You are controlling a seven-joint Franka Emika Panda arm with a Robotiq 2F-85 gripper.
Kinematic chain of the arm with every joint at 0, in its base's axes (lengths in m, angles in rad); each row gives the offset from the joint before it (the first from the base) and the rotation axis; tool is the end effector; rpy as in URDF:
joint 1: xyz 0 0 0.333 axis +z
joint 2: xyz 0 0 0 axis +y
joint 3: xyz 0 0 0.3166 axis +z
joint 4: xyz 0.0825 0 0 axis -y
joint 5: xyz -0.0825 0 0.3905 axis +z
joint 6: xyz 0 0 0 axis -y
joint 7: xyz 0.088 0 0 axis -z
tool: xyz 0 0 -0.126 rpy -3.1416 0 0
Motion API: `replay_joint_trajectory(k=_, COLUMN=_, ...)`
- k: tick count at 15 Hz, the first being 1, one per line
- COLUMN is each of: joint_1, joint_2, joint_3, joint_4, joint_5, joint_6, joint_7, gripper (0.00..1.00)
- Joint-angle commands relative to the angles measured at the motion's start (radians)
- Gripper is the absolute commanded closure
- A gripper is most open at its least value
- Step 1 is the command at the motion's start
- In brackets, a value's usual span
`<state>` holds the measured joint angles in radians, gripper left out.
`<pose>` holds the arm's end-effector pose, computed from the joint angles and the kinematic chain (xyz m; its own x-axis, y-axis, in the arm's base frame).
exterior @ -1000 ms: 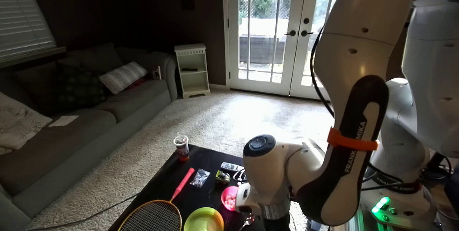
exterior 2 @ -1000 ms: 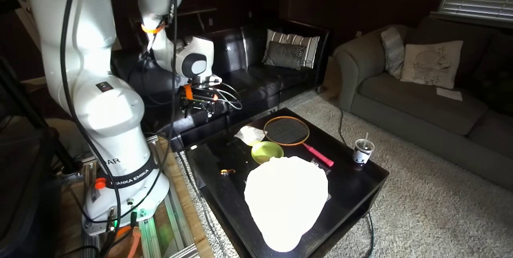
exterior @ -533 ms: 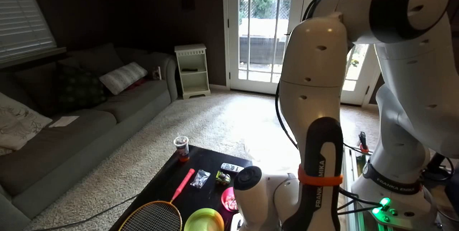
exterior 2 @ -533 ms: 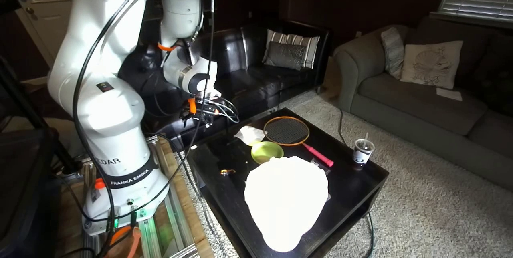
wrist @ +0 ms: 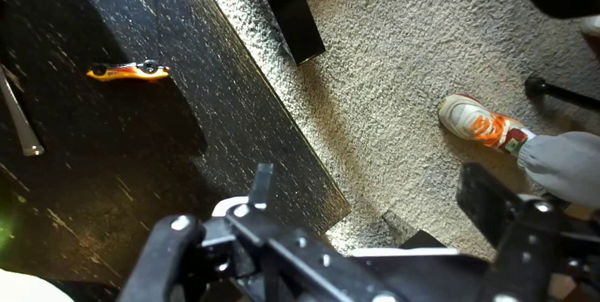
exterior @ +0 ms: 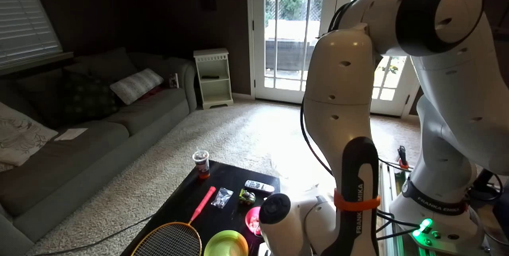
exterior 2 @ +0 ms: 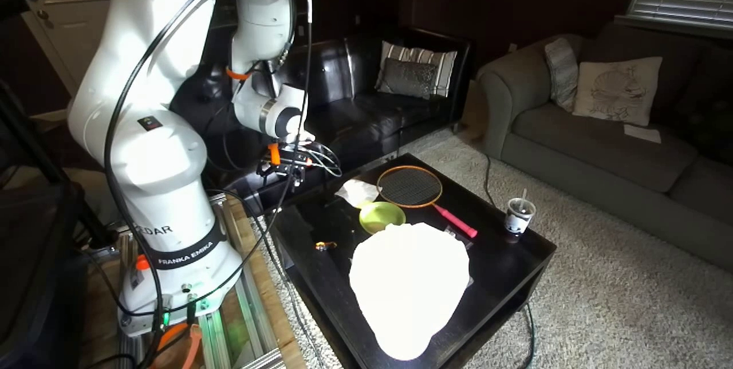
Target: Move the orange and black object to the left.
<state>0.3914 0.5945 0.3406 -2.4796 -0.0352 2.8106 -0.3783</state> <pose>0.2871 0.3049 0.0372 0.4219 0.8958 -0.1402 0.8593 -0.4443 -0.2534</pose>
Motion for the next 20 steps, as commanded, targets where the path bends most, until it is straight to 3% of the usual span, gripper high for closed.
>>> replay_joint_trajectory(k=1, joint_1=0.087, joint_2=0.099, joint_3=-0.066, joint_4=0.094, joint_5=-0.118, joint_6=-0.034, joint_7=0.114, gripper=0.0)
replay_joint_trajectory(k=15, joint_1=0.208, joint_2=0.595, joint_3=-0.23, joint_4=0.662, joint_5=-0.26, joint_6=-0.3, joint_7=0.231, gripper=0.0)
replay_joint_trajectory(k=16, joint_1=0.16, joint_2=0.524, joint_3=-0.2, joint_4=0.558, joint_5=-0.256, joint_6=-0.251, joint_7=0.211, gripper=0.0)
replay_joint_trajectory(k=20, joint_1=0.152, joint_2=0.548, joint_3=-0.197, joint_4=0.581, joint_5=-0.257, joint_6=-0.254, joint_7=0.211, gripper=0.0)
